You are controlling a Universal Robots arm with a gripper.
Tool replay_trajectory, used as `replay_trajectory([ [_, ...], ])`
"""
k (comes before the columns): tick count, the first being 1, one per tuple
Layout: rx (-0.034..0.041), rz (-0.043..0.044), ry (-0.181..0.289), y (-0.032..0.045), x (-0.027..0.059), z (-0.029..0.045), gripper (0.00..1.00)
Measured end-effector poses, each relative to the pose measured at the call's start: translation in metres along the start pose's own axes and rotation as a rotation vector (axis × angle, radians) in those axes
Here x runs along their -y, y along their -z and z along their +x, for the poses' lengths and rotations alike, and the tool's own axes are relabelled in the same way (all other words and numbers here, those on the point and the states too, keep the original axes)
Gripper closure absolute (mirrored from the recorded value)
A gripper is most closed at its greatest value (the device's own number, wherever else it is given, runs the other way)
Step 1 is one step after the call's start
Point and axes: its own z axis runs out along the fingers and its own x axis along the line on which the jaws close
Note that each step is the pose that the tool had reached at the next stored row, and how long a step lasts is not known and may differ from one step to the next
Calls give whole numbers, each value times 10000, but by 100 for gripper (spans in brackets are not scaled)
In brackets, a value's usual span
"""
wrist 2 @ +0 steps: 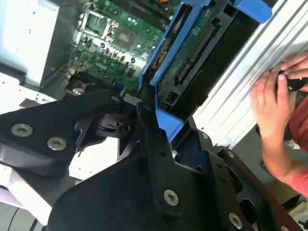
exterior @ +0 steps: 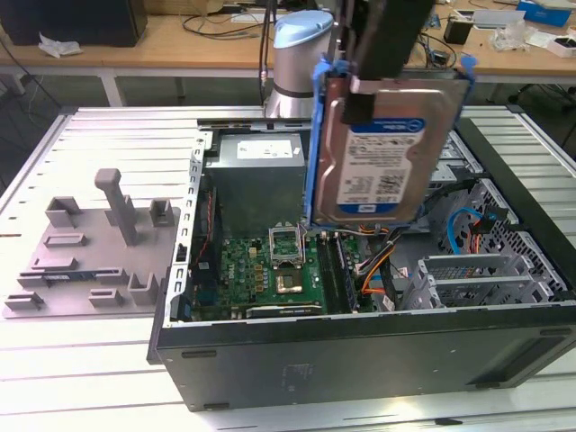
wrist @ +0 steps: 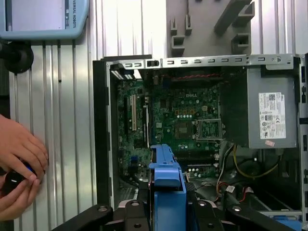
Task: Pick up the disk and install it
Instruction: 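Pick up the disk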
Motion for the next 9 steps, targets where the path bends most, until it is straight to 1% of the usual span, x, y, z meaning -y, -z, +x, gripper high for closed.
replay_trajectory([
  [1, 0, 0, -1, -1, 39, 22, 64],
  [3, 0, 0, -2, -4, 237, 132, 64],
  [4, 0, -1, -1, -5, 298, 170, 64],
  [5, -1, 0, -2, -5, 327, 187, 64],
  [9, -1, 0, -1, -5, 329, 188, 64],
])
